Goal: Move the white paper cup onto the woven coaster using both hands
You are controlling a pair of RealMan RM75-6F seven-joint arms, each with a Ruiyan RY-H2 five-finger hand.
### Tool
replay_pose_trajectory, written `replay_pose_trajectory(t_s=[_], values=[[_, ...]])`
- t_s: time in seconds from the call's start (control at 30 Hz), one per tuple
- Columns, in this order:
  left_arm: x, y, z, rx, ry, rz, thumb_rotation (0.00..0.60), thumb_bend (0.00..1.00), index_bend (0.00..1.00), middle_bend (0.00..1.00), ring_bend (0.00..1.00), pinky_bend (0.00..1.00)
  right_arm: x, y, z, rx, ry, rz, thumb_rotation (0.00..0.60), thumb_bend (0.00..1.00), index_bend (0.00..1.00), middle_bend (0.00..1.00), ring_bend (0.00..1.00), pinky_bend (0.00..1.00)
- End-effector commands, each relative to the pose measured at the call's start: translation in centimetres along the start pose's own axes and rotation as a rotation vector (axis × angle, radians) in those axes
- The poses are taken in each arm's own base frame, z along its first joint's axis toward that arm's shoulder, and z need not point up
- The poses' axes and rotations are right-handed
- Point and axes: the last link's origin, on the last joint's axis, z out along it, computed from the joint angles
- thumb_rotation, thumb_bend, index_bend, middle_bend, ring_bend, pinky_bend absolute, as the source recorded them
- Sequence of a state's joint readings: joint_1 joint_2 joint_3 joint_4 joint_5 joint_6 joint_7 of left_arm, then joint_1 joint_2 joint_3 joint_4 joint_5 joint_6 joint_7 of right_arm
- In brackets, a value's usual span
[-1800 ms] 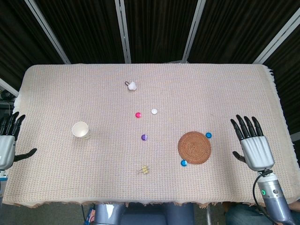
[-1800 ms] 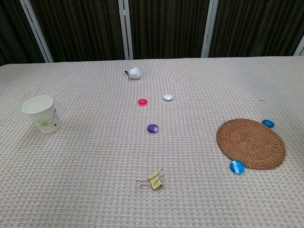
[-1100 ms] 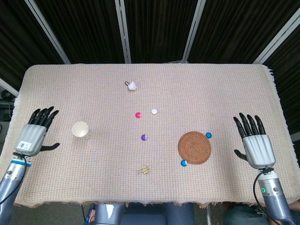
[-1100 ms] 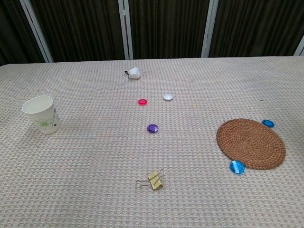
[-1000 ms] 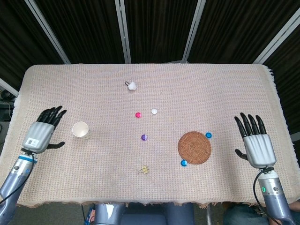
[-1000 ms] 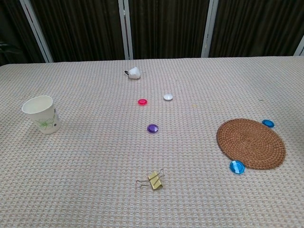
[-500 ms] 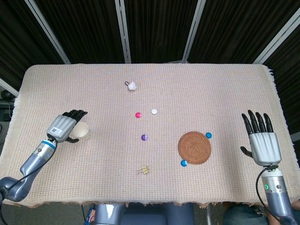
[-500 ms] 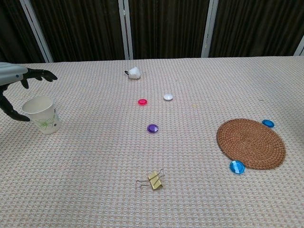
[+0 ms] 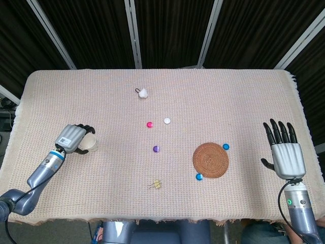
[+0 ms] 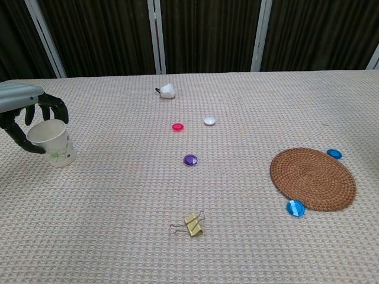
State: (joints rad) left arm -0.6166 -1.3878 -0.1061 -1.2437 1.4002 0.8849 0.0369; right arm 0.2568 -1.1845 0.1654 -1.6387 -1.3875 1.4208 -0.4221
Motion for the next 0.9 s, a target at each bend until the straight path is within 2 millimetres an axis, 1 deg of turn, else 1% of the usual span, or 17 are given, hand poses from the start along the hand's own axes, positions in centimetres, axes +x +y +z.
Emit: replay_pose_trajectory(t_s=[0.03,0.1,0.2,0.33,0.4,0.5,0.57,0.63,0.7,0.73,0.77,0.83,0.9], values=[[0.8,0.3,-0.1,-0.009,0.031,-0.010,0.600,0.09,0.38,0.39,0.38,0.50,0.0,0.1,0.1,-0.003,-0.001,0.004,0.600,0.00,0.00,0.00,0.00,0.00],[1.6,0.8,-0.3,-0.022,0.053,-0.024,0.600,0.10,0.39,0.39,0.38,0.51,0.1,0.1,0.1,-0.004,0.000,0.007,0.600,0.00,0.00,0.00,0.00,0.00],[3.1,2.0,-0.8,-0.062,0.085,-0.041,0.600,0.12,0.39,0.39,0.38,0.51,0.2,0.3,0.1,-0.010,0.003,0.011,0.600,0.00,0.00,0.00,0.00,0.00],[4.8,4.0,-1.3,-0.111,0.112,-0.046,0.600,0.14,0.39,0.39,0.39,0.52,0.3,0.6,0.2,-0.021,0.004,0.020,0.600,0.00,0.00,0.00,0.00,0.00],[5.4,4.8,-1.4,-0.129,0.124,-0.044,0.600,0.14,0.39,0.39,0.39,0.52,0.3,0.6,0.3,-0.024,0.004,0.022,0.600,0.00,0.00,0.00,0.00,0.00],[6.1,6.7,-1.5,-0.175,0.140,-0.045,0.600,0.14,0.39,0.39,0.39,0.52,0.3,0.7,0.3,-0.025,0.002,0.021,0.600,0.00,0.00,0.00,0.00,0.00],[6.6,8.9,-1.5,-0.241,0.153,-0.023,0.600,0.14,0.39,0.39,0.39,0.52,0.2,0.7,0.3,-0.024,-0.002,0.022,0.600,0.00,0.00,0.00,0.00,0.00],[6.5,11.6,-1.3,-0.310,0.149,0.019,0.600,0.13,0.39,0.40,0.39,0.52,0.2,0.7,0.4,-0.025,-0.003,0.021,0.600,0.00,0.00,0.00,0.00,0.00],[6.3,13.1,-1.1,-0.351,0.145,0.046,0.600,0.13,0.40,0.40,0.39,0.52,0.2,0.7,0.4,-0.026,0.000,0.022,0.600,0.00,0.00,0.00,0.00,0.00],[6.1,14.3,-0.9,-0.382,0.140,0.069,0.600,0.13,0.40,0.40,0.39,0.52,0.3,0.8,0.4,-0.029,0.002,0.021,0.600,0.00,0.00,0.00,0.00,0.00],[6.0,14.9,-0.8,-0.396,0.138,0.081,0.600,0.13,0.41,0.41,0.39,0.52,0.3,0.8,0.4,-0.030,0.003,0.020,0.600,0.00,0.00,0.00,0.00,0.00],[5.3,17.1,-0.2,-0.445,0.126,0.116,0.600,0.13,0.42,0.41,0.39,0.52,0.3,1.0,0.5,-0.037,0.003,0.018,0.600,0.00,0.00,0.00,0.00,0.00],[4.6,18.5,0.4,-0.467,0.118,0.135,0.600,0.13,0.42,0.41,0.39,0.52,0.2,1.2,0.5,-0.044,0.002,0.016,0.600,0.00,0.00,0.00,0.00,0.00]])
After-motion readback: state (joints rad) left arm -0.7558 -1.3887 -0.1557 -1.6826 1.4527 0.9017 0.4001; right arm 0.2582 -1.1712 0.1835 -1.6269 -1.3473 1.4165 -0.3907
